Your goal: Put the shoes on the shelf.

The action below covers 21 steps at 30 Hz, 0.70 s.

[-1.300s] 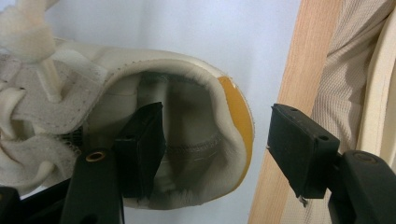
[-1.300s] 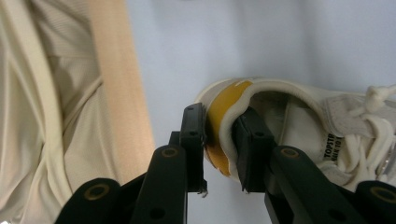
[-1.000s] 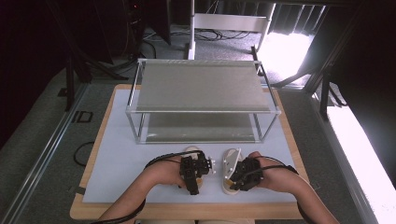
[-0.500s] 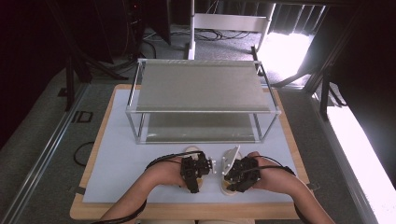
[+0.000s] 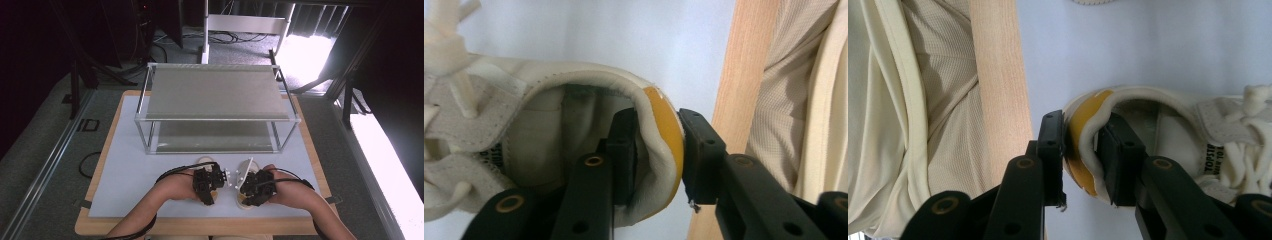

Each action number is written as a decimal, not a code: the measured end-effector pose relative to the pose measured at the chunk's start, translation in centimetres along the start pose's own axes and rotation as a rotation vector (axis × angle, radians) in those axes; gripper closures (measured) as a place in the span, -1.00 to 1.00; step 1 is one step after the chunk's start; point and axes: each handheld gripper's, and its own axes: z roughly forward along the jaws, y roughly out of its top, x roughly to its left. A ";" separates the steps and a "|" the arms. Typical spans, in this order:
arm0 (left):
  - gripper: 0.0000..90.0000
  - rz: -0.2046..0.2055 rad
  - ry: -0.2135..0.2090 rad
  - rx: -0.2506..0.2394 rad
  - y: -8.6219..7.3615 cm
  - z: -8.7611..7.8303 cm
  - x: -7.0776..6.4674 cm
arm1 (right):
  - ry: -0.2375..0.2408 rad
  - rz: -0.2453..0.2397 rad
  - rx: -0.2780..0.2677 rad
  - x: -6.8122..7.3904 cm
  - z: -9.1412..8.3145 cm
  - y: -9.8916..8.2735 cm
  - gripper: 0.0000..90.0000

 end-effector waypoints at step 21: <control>0.73 0.031 0.012 -0.105 1.3 -1.2 0.9 | -0.098 -0.025 -0.051 -0.9 -1.8 -2.3 0.64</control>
